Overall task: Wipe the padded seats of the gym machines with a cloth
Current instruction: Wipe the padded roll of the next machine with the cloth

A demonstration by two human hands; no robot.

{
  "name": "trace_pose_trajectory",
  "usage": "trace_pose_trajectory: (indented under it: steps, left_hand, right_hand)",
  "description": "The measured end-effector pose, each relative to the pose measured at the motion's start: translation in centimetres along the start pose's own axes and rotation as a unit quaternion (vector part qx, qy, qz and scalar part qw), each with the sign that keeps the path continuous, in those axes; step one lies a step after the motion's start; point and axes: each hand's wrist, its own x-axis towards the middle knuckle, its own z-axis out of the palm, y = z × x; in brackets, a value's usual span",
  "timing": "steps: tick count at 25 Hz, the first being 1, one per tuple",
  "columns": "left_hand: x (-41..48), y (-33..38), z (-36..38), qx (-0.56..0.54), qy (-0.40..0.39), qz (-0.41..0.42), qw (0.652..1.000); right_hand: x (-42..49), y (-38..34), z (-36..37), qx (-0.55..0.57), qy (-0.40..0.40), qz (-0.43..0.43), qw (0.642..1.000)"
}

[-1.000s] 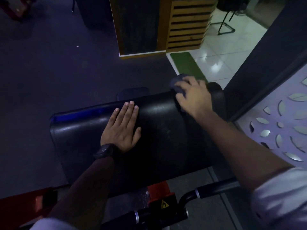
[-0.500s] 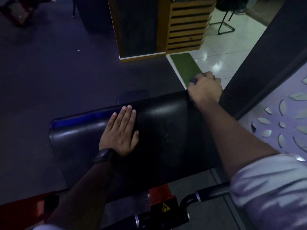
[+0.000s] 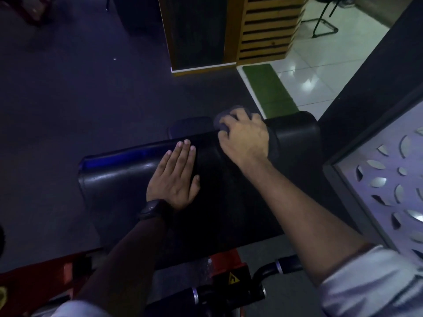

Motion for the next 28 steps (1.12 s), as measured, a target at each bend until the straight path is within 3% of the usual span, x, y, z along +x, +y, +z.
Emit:
trace_pose_trajectory:
  steps: [6,10,14,18,28]
  left_hand:
    - [0.1,0.0,-0.3,-0.037,-0.009,-0.046,0.998]
    - [-1.0,-1.4,-1.2,-0.095,-0.039,-0.005,0.995]
    - [-4.9,-4.8,-3.0,-0.089,-0.138,0.075,0.984]
    - [-6.4,-6.3,-4.3,-0.077,-0.179,0.116,0.974]
    - [-9.9,-7.3,-6.3,-0.133,-0.182,0.022,0.974]
  right_hand:
    - [-1.8,-3.5,-0.1,0.076,-0.004,-0.033,0.997]
    - [-5.5,-5.4,0.4,0.153,0.0,-0.063,0.986]
    - [-10.6,-7.3,1.5,0.202,0.041,0.035,0.978]
    - [-15.8,-10.4,3.1,0.29,0.056,0.169,0.941]
    - [-19.2,-15.6,3.6,0.316,0.043,0.195,0.928]
